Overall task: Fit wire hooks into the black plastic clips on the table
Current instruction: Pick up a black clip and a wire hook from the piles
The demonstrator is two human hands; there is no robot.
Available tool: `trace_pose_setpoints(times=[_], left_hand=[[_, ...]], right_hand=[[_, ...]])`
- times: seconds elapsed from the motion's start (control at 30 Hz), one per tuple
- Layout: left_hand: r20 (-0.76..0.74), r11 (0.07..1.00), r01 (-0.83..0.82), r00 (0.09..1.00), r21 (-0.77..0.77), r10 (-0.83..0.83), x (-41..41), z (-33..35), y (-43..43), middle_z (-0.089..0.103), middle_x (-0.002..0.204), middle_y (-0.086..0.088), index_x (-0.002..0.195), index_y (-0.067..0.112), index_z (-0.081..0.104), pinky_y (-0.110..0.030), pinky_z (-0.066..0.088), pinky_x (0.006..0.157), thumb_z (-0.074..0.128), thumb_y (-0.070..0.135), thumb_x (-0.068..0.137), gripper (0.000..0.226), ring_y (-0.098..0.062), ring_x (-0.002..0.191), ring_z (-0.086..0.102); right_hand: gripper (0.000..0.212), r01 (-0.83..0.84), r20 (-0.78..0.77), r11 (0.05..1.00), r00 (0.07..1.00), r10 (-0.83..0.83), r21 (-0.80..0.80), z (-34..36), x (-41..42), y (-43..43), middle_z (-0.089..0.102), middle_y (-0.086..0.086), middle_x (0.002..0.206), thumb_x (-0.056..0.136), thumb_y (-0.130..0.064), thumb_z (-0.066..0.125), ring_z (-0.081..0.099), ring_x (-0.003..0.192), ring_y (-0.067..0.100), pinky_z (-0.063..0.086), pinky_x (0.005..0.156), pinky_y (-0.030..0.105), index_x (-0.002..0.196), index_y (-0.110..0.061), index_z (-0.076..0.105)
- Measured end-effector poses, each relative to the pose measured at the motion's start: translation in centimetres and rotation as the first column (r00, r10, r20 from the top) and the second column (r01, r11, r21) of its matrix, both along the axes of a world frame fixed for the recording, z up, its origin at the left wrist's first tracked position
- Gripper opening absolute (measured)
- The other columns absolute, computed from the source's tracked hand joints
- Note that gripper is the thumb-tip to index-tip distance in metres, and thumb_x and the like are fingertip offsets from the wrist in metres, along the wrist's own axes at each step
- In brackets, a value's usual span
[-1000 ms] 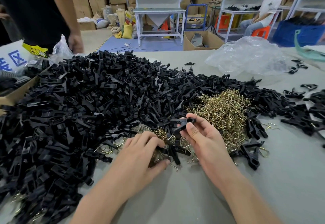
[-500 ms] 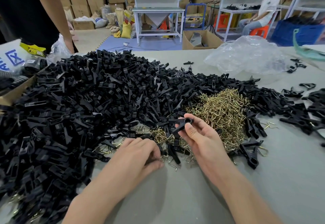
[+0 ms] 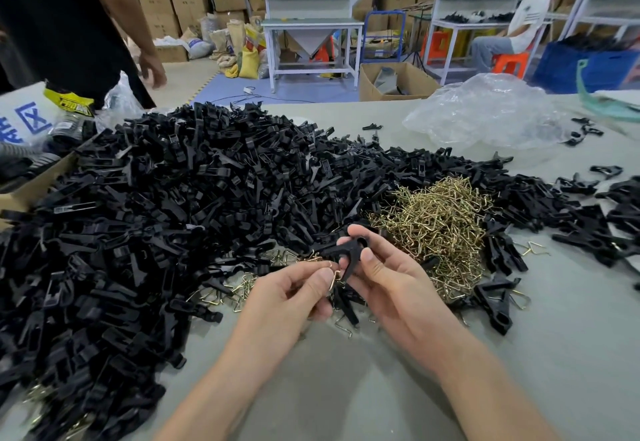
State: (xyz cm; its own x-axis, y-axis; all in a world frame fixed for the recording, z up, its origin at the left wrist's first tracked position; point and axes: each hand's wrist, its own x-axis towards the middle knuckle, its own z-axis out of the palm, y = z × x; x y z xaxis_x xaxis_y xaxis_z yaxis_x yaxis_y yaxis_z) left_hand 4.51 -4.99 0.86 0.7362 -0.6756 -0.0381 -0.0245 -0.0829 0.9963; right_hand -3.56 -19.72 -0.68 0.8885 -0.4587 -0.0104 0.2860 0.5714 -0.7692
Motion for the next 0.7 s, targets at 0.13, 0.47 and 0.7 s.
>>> trace_pose_setpoints(times=[0.13,0.47,0.7], left_hand=[[-0.080,0.999,0.003,0.997,-0.045,-0.007,0.2,-0.5,-0.3,0.066,0.062,0.002,0.092,0.030,0.078,-0.029,0.043,0.063,0.077,0.051,0.079,0.025,-0.007,0.059,0.058],[-0.112,0.997,-0.008,0.994,-0.081,-0.001,0.5,-1.0,-0.3,0.067,0.064,-0.003,0.082,0.022,0.076,-0.040,0.041,0.071,0.075,0.047,0.077,0.026,-0.014,0.062,0.059],[-0.089,0.994,-0.051,0.995,-0.100,0.042,0.5,-1.1,-0.2,0.070,0.067,-0.004,0.101,0.037,0.072,-0.021,0.042,0.049,0.077,0.038,0.085,0.017,-0.011,0.058,0.064]], right_hand=[[0.030,-0.037,-0.015,0.996,0.999,0.036,-0.083,-0.3,0.3,0.4,0.071,0.013,0.110,0.088,-0.008,0.056,0.070,0.102,0.023,0.057,0.087,0.028,0.115,-0.009,0.069],[0.025,-0.069,0.003,0.985,0.998,0.070,-0.156,-0.4,0.2,0.7,0.072,0.008,0.110,0.095,-0.010,0.055,0.070,0.103,0.022,0.055,0.089,0.027,0.114,-0.014,0.071],[0.022,-0.018,-0.042,0.971,0.999,0.008,-0.239,-0.8,0.5,0.8,0.072,0.005,0.109,0.095,-0.015,0.058,0.069,0.097,0.016,0.054,0.090,0.028,0.112,-0.020,0.073]])
